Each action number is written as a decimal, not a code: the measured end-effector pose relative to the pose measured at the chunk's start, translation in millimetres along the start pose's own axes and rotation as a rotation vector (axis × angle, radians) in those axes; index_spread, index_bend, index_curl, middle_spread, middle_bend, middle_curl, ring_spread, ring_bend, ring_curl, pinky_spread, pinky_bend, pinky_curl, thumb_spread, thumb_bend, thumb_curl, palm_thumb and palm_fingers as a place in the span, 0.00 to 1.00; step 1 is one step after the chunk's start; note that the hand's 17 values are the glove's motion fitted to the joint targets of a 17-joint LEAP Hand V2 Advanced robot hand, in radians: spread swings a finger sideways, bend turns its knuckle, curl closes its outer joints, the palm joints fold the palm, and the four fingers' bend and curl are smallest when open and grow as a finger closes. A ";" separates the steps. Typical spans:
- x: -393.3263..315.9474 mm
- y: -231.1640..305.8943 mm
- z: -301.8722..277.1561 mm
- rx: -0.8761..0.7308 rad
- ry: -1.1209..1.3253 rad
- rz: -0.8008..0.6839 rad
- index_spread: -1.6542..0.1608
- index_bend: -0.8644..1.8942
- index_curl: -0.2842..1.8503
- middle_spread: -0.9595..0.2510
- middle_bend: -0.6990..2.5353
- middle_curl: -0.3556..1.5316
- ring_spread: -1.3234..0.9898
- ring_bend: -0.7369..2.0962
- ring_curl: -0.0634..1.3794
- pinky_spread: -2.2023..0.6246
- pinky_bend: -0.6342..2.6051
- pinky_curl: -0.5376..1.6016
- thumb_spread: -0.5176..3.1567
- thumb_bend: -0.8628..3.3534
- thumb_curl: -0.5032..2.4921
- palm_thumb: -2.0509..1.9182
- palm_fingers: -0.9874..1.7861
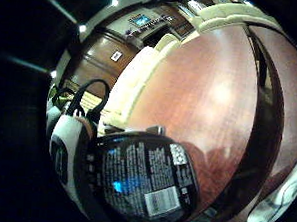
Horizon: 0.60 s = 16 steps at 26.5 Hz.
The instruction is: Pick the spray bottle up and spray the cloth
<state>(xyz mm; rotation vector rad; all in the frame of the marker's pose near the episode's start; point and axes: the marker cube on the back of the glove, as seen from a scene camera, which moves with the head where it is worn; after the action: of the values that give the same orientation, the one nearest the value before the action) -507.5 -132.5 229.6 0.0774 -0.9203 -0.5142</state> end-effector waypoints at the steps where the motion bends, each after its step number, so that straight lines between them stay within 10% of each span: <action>1: 0.0 0.0 0.2 -0.001 0.000 0.002 0.78 0.47 0.42 0.66 0.44 0.48 0.49 0.49 0.37 0.68 0.32 0.43 0.24 0.20 0.45 0.74 0.85; 16: 0.4 14.1 -6.0 -0.349 0.076 0.152 0.77 0.41 0.41 0.65 0.39 0.46 0.49 0.47 0.36 0.71 0.33 0.43 0.28 0.19 0.44 0.73 0.75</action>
<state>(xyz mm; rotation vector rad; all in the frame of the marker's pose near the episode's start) -497.1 -121.3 230.2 -0.2849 -0.7445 -0.5201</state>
